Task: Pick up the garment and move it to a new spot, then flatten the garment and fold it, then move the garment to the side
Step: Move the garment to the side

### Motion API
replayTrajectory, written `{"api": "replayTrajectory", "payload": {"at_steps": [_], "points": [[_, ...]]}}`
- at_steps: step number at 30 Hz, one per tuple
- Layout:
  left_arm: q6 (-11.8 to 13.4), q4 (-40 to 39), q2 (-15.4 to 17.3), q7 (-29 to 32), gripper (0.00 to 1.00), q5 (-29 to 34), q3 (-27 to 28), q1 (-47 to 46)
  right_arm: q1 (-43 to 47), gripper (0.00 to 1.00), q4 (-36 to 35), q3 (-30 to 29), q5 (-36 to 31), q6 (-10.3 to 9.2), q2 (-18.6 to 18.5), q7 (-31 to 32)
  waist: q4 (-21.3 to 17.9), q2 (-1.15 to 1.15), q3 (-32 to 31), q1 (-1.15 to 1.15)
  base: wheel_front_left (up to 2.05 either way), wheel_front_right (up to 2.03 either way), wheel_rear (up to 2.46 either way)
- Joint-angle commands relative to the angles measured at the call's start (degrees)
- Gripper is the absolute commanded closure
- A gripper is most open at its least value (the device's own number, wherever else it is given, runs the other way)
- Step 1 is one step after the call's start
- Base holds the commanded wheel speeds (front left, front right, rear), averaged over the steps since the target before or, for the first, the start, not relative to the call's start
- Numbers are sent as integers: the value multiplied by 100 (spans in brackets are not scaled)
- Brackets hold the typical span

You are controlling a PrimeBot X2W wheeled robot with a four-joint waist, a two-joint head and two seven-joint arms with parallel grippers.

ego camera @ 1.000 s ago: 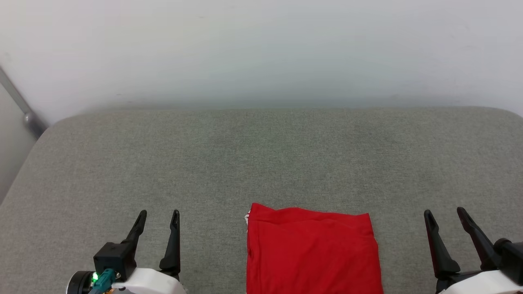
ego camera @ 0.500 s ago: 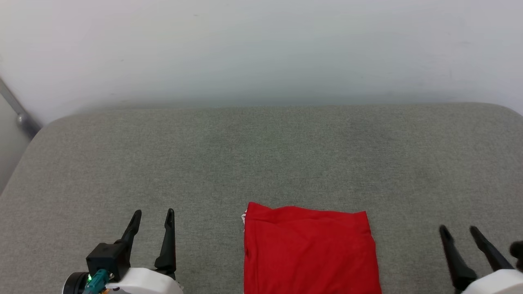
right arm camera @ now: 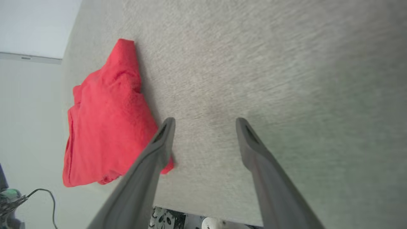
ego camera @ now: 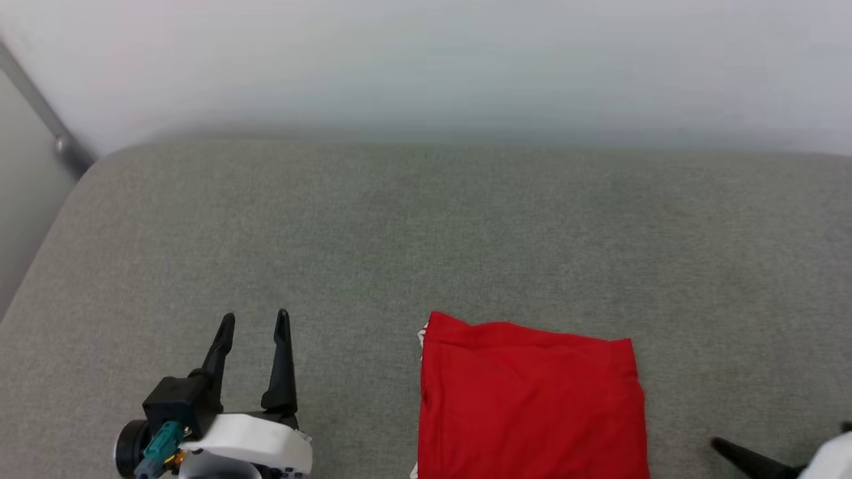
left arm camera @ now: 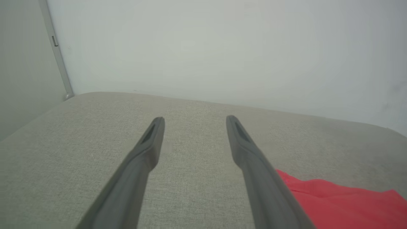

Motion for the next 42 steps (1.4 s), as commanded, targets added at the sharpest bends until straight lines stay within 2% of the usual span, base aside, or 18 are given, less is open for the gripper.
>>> {"api": "replayTrajectory", "payload": {"at_steps": [1, 8, 12, 13, 14, 15, 21, 27, 30, 35, 39, 40, 42], "points": [[-39, 33, -52, -39, 0, 35, -30, -109, -192, 0, 73, 37, 265, 0, 139, 209, 128, 0, 184, 0, 0, 0, 0], [-186, 204, -209, -88, 0, 92, -146, -438, -847, 0, 609, 302, 1409, 0, 507, 726, 344, 0, 557, 0, 0, 0, 0], [-259, 324, -242, -92, 0, 133, -201, -572, -1013, 0, 977, 566, 1684, -2, 558, 770, 436, 0, 632, 0, 0, 0, 0], [-281, 355, -246, -95, 0, 144, -219, -598, -1042, 27, 1037, 628, 1722, -3, 562, 772, 443, 0, 636, 0, 0, 0, 0], [-289, 382, -251, -99, 0, 153, -220, -619, -1067, 71, 1076, 692, 1738, -3, 563, 740, 445, 0, 638, 0, 0, 0, 0], [-298, 409, -252, -102, 0, 137, -218, -623, -1067, 100, 1112, 746, 1757, -3, 547, 727, 443, 0, 617, 0, 0, 0, 0], [-306, 502, -211, -114, 0, 192, -198, -545, -1078, 100, 683, 1348, 1391, -1, 75, 282, 280, 0, 478, 0, 0, 0, 0], [-303, 525, -201, -124, 0, 264, -198, -575, -1298, 100, 185, 2426, 218, -1, -682, -361, -209, 0, 397, 0, 0, 0, 0], [-320, 471, -249, -129, 0, 285, -193, -629, -1482, 100, 128, 2760, -329, -1, -1020, -508, -542, 0, 467, 0, 0, 0, 0], [-375, 276, -267, -136, 0, 395, -131, -792, -1912, 100, 179, 3051, -963, -1, -1407, -638, -1310, 0, 880, 0, 0, 0, 0], [-439, 84, -159, -133, 0, 568, -117, -1054, -2315, 100, 380, 3016, -1221, -2, -1644, -937, -1911, 0, 1447, 0, 0, 0, 0], [-439, 84, -159, -133, 0, 568, -117, -1054, -2315, 100, 380, 3016, -1221, -2, -1644, -937, -1911, 0, 1447, 0, 0, 0, 0], [-489, -50, -73, -104, 0, 659, -137, -1285, -2548, 100, 533, 2908, -1326, -2, -1727, -1164, -2159, 0, 1802, 0, 0, 0, 0]]}}
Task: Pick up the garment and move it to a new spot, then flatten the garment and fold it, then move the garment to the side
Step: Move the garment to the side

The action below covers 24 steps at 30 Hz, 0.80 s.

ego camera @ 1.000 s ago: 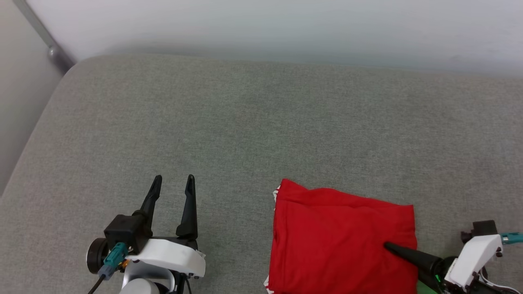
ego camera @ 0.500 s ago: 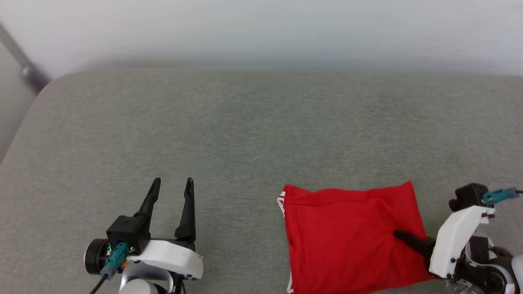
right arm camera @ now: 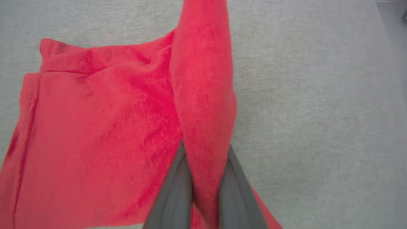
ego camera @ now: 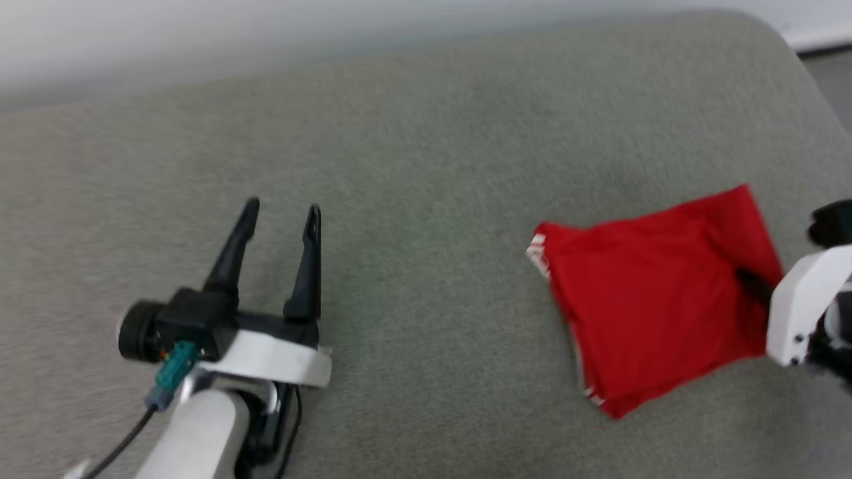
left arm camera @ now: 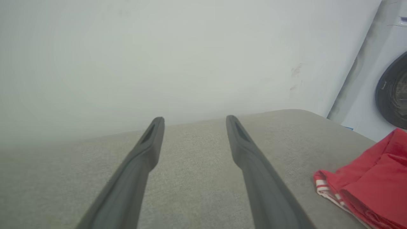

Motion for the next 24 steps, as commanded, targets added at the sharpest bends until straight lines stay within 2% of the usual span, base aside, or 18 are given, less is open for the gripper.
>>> {"api": "replayTrajectory", "payload": {"at_steps": [1, 7, 12, 15, 19, 20, 21, 22, 24], "points": [[-21, -61, 78, 30, 0, 52, 8, -182, -227, 100, 62, -76, -58, -4, -32, -123, -693, 0, 823, 0, 0, 0, 0], [-129, -609, 382, 493, 0, 440, -125, -980, -1024, 100, 711, -543, -372, -4, -257, -851, -1084, 0, 1845, 0, 0, 0, 0], [-211, -1078, 539, 851, 0, 690, -267, -1442, -1690, 100, 1230, -1014, -662, -5, -466, -1453, -1183, 0, 2449, 0, 0, 0, 0], [-254, -1302, 593, 1039, 0, 776, -338, -1592, -2031, 100, 1618, -1435, -795, -4, -426, -1842, -1194, 0, 2677, 0, 0, 0, 0], [-245, -1506, 626, 1157, 0, 840, -374, -1697, -2379, 100, 2099, -1627, -1004, -4, -279, -2228, -1139, 0, 2841, 0, 0, 0, 0], [-238, -1543, 631, 1185, 0, 849, -385, -1715, -2436, 88, 2223, -1661, -1053, -5, -246, -2343, -1124, 0, 2871, 0, 0, 0, 0], [-229, -1565, 633, 1196, 0, 856, -392, -1727, -2468, 51, 2347, -1683, -1121, -5, -201, -2461, -1109, 0, 2885, 0, 0, 0, 0], [-218, -1575, 637, 1211, 0, 867, -398, -1727, -2509, 0, 2463, -1694, -1198, -5, -157, -2604, -1098, 0, 2890, 0, 0, 0, 0], [-201, -1585, 646, 1235, 0, 882, -398, -1714, -2586, 0, 2696, -1768, -1361, -5, -88, -2888, -1072, 0, 2886, 0, 0, 0, 0]]}}
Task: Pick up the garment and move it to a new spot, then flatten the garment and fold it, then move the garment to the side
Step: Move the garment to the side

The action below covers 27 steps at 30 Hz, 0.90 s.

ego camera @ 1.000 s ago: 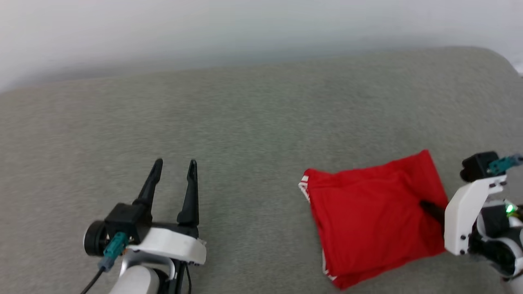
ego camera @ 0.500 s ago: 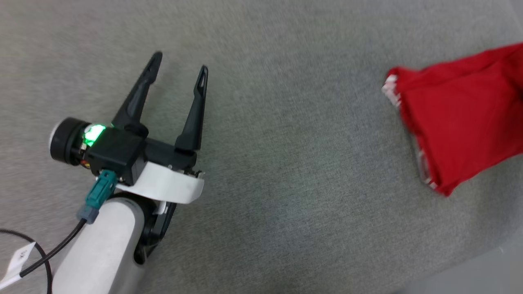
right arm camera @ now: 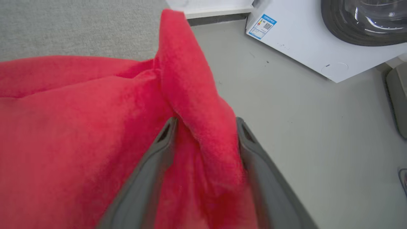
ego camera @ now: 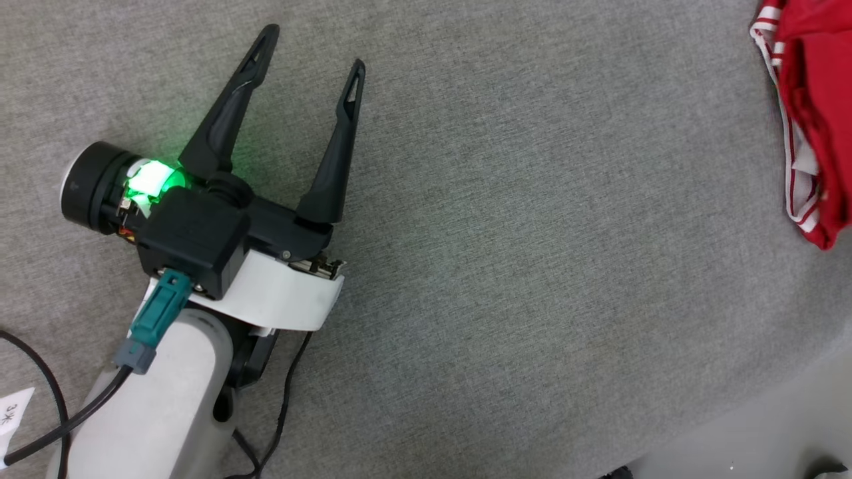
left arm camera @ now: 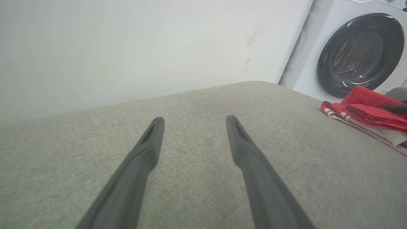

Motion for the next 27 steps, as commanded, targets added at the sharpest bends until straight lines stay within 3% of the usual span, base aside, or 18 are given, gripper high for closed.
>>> {"api": "replayTrajectory", "payload": {"at_steps": [1, 2, 3, 9, 14, 19, 27], "points": [[27, 47, 19, 3, 0, 36, 3, -21, -117, 0, 86, -74, -146, -6, -3, -196, 22, 0, -31, -1, 0, 0, 0], [28, 48, 15, -3, 0, 21, 1, -7, -159, 0, 188, -130, -216, -6, 1, -365, 36, 0, -62, -1, 0, 0, 0], [57, 165, -82, -142, 0, -93, -20, 129, -178, 0, 453, -363, -263, -6, -65, -982, 126, 0, -385, -1, 0, 0, 0], [154, 649, -330, -535, 0, -416, -15, 608, 323, 0, 499, -142, -146, -6, -258, -1524, 336, 0, -1269, -1, 0, 0, 0], [275, 1090, -529, -842, 0, -729, 64, 1143, 1016, 0, 273, 392, 23, -5, -152, -1817, 600, 0, -2099, -1, 0, 0, 0], [377, 1409, -671, -1022, 0, -958, 147, 1576, 1793, 0, -231, 791, 279, -5, 122, -1996, 1021, 0, -2720, -1, 0, 0, 0], [506, 1748, -768, -1167, 0, -1229, 369, 2202, 2914, 0, -1357, 995, 179, -6, 938, -1880, 1751, 0, -3440, -1, 0, 0, 0]]}}
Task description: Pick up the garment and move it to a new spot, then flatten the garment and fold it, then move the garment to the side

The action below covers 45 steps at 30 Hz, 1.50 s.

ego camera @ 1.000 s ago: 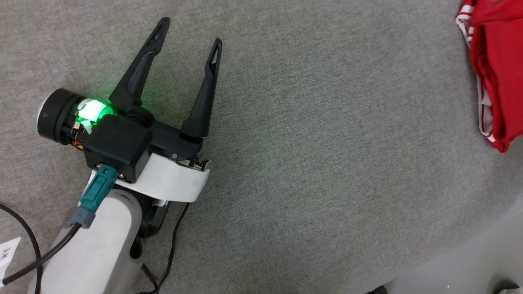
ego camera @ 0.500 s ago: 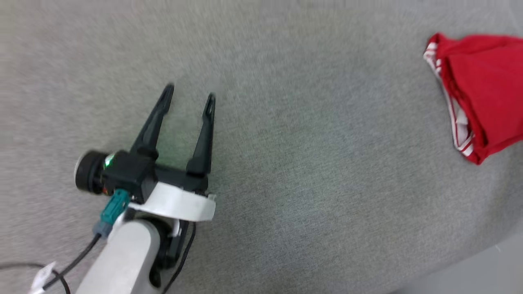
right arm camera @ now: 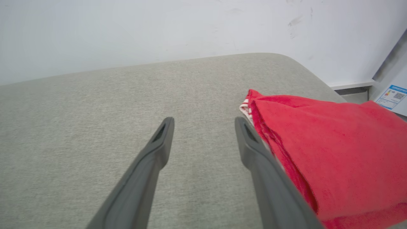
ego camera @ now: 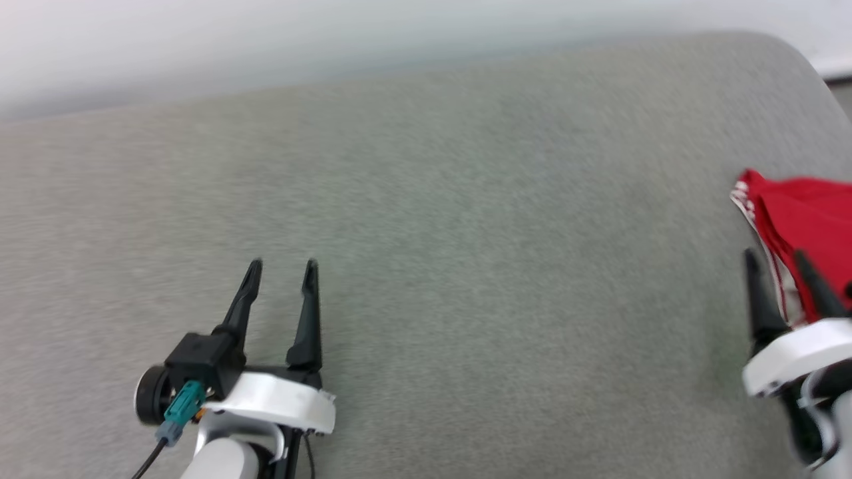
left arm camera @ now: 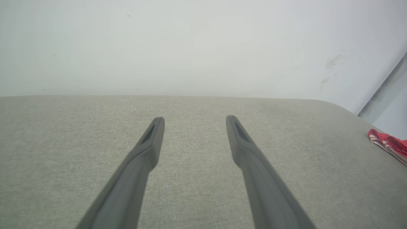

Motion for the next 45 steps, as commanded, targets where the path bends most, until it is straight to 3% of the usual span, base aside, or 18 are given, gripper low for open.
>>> {"api": "replayTrajectory", "payload": {"at_steps": [1, 8, 19, 26, 42, 43, 45], "points": [[34, 36, -7, -36, 0, -38, 53, 136, 232, 0, -239, 31, -50, -6, 140, 36, 530, 0, -523, 1, 0, 0, 0], [114, 197, 104, -78, 0, -154, 261, 572, 1118, 0, -1674, -26, -601, -5, 702, 352, 924, 0, -976, 1, 0, 0, 0], [110, 328, 280, -57, 0, -240, 267, 1154, 2509, 0, -3410, -51, -1204, -5, 1280, 1144, 923, 0, -1484, 1, 0, 0, 0], [67, 354, 267, -73, 0, -303, 268, 1230, 2682, 0, -3724, -9, -1177, -5, 1366, 1320, 921, 0, -1522, 1, 0, 0, 0], [124, 318, 282, -63, 0, -294, 278, 1215, 2581, 0, -3721, 33, -1159, -5, 1331, 1324, 896, 0, -1491, 1, 0, 0, 0], [120, 339, 254, -53, 100, -313, 268, 1201, 2620, 100, -3697, 35, -1180, -1, 1352, 1344, 895, 0, -1491, 1, 0, 0, 0], [108, 399, 217, -42, 100, -355, 258, 1225, 2636, 100, -3617, 54, -1138, -1, 1358, 1342, 895, 0, -1489, 1, 0, 0, 0]]}}
